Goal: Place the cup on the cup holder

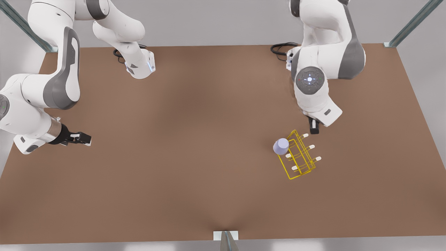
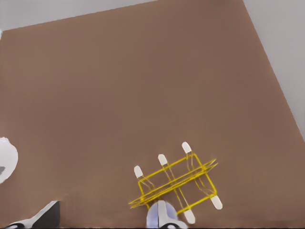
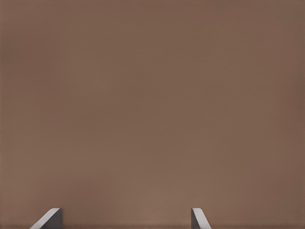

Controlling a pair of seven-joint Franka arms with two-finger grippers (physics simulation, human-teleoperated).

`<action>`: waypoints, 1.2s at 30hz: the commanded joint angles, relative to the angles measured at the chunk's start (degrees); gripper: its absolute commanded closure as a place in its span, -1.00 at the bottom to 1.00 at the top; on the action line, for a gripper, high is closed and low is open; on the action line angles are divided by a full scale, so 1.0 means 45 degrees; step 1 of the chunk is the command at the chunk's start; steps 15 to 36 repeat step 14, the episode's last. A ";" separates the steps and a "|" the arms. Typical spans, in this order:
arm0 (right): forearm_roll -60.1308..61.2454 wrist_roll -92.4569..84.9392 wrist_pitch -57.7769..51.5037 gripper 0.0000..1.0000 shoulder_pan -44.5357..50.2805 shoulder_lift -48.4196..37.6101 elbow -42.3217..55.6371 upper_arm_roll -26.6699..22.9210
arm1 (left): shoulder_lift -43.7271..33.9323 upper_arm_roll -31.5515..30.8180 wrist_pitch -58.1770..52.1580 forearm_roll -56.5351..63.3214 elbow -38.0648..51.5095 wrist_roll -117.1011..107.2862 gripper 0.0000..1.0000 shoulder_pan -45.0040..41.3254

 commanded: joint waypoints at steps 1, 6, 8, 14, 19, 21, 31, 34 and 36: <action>0.0009 -0.0058 -0.0006 -1.00 0.0000 -0.0014 0.0007 -0.0001 | -0.1527 -0.8823 -0.2704 0.0763 0.0153 1.7481 -1.00 0.7443; -0.0010 -0.0078 -0.0006 -1.00 0.0000 -0.0034 -0.0013 -0.0001 | -0.2564 -0.6993 -0.0999 0.0003 -0.1100 1.9213 -1.00 0.7779; -0.0010 -0.0058 -0.0006 -1.00 0.0000 -0.0034 0.0007 -0.0001 | -0.2427 -0.6973 -0.1136 0.0003 -0.0924 1.9213 -1.00 0.7759; -0.0010 -0.0039 -0.0006 -1.00 0.0000 -0.0034 0.0006 -0.0001 | -0.2446 -0.6856 -0.1155 -0.0075 -0.0904 1.9213 -1.00 0.7779; -0.0010 -0.0039 -0.0006 -1.00 0.0000 -0.0034 0.0006 -0.0001 | -0.2446 -0.6856 -0.1155 -0.0075 -0.0904 1.9213 -1.00 0.7779; -0.0010 -0.0039 -0.0006 -1.00 0.0000 -0.0034 0.0006 -0.0001 | -0.2446 -0.6856 -0.1155 -0.0075 -0.0904 1.9213 -1.00 0.7779; -0.0010 -0.0039 -0.0006 -1.00 0.0000 -0.0034 0.0006 -0.0001 | -0.2446 -0.6856 -0.1155 -0.0075 -0.0904 1.9213 -1.00 0.7779; -0.0010 -0.0039 -0.0006 -1.00 0.0000 -0.0034 0.0006 -0.0001 | -0.2446 -0.6856 -0.1155 -0.0075 -0.0904 1.9213 -1.00 0.7779; -0.0010 -0.0039 -0.0006 -1.00 0.0000 -0.0034 0.0006 -0.0001 | -0.2446 -0.6856 -0.1155 -0.0075 -0.0904 1.9213 -1.00 0.7779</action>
